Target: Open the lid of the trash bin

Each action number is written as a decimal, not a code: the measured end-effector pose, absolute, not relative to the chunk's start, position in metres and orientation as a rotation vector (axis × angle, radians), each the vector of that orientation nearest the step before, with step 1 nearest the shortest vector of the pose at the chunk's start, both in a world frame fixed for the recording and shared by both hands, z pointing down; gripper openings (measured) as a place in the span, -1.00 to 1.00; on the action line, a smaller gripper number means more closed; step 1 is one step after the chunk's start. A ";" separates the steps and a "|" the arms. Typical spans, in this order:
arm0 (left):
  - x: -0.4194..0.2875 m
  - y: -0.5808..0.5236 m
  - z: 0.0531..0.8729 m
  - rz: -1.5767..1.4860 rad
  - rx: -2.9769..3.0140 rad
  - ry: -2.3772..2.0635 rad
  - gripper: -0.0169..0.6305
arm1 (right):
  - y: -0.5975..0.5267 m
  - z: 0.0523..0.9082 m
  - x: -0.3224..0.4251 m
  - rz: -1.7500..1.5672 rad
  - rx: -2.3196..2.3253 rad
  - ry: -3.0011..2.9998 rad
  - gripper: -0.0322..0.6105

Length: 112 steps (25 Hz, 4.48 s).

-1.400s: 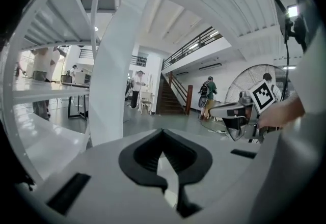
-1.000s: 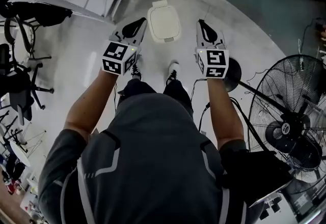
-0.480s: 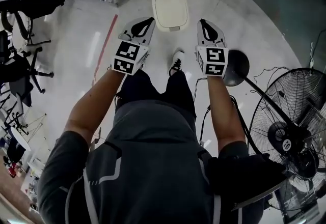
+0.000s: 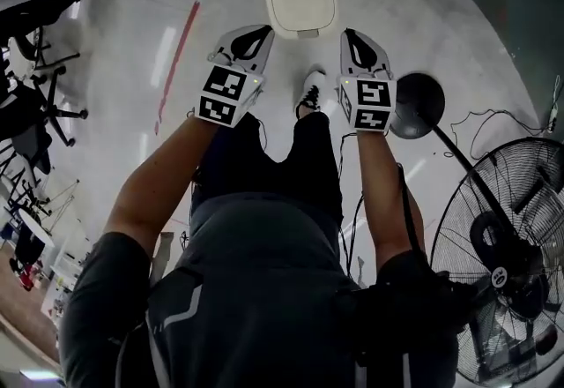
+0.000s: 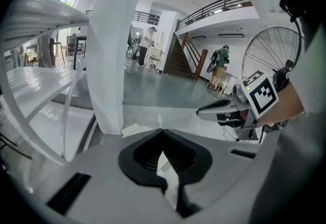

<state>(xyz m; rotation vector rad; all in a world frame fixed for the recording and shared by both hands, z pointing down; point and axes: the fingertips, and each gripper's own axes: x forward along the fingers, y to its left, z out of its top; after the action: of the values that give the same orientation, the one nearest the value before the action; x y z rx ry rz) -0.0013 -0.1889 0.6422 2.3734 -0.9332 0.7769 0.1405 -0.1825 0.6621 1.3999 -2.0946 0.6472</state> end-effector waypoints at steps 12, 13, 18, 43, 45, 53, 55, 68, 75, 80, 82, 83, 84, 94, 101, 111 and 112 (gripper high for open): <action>0.011 -0.182 0.719 0.778 2.292 -0.927 -0.92 | -0.176 0.753 0.132 0.723 1.370 -2.075 -0.81; 0.014 -0.182 0.725 0.775 2.294 -0.917 -0.92 | -0.178 0.760 0.131 0.723 1.362 -2.077 -0.81; 0.016 -0.180 0.766 0.794 2.274 -0.890 -0.92 | -0.177 0.807 0.121 0.755 1.328 -2.068 -0.81; -0.002 -0.161 0.865 0.879 2.204 -0.850 -0.92 | -0.142 0.946 0.091 0.809 1.181 -1.960 -0.81; -0.002 -0.161 0.868 0.878 2.203 -0.848 -0.92 | -0.141 0.947 0.092 0.804 1.193 -1.967 -0.82; -0.003 -0.156 0.873 0.885 2.188 -0.835 -0.92 | -0.140 0.950 0.090 0.760 1.148 -1.953 -0.82; -0.004 -0.153 0.874 0.888 2.187 -0.837 -0.92 | -0.138 0.951 0.091 0.791 1.159 -1.946 -0.82; -0.017 -0.154 0.806 0.918 2.239 -0.836 -0.92 | -0.147 0.905 0.090 0.889 0.992 -1.848 -0.81; -0.030 -0.175 0.710 0.818 2.282 -0.889 -0.92 | -0.164 0.786 0.099 0.979 1.131 -1.946 -0.81; -0.036 -0.189 0.637 0.745 2.349 -0.901 -0.92 | -0.174 0.694 0.107 0.930 1.236 -2.025 -0.81; -0.035 -0.194 0.608 0.713 2.383 -0.899 -0.92 | -0.179 0.658 0.112 0.881 1.277 -2.040 -0.81; -0.035 -0.196 0.594 0.701 2.401 -0.898 -0.92 | -0.181 0.641 0.113 0.855 1.294 -2.046 -0.81; -0.035 -0.198 0.581 0.690 2.416 -0.898 -0.92 | -0.183 0.625 0.114 0.833 1.308 -2.055 -0.81; -0.014 -0.209 0.450 0.524 2.571 -0.915 -0.92 | -0.190 0.466 0.124 0.683 1.446 -2.225 -0.81; -0.012 -0.213 0.335 0.304 2.704 -0.941 -0.92 | -0.185 0.357 0.141 0.541 1.551 -2.340 -0.81; -0.031 -0.217 0.240 0.148 2.778 -1.033 -0.92 | -0.174 0.238 0.164 0.300 1.699 -2.443 -0.82; -0.033 -0.218 0.232 0.133 2.787 -1.042 -0.92 | -0.174 0.228 0.165 0.266 1.709 -2.448 -0.81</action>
<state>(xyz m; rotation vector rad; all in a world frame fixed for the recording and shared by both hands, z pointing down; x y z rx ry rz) -0.0334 -0.2179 0.2322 2.7871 -1.0421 0.1329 0.1647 -0.1735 0.2283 1.7094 -2.4484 0.2664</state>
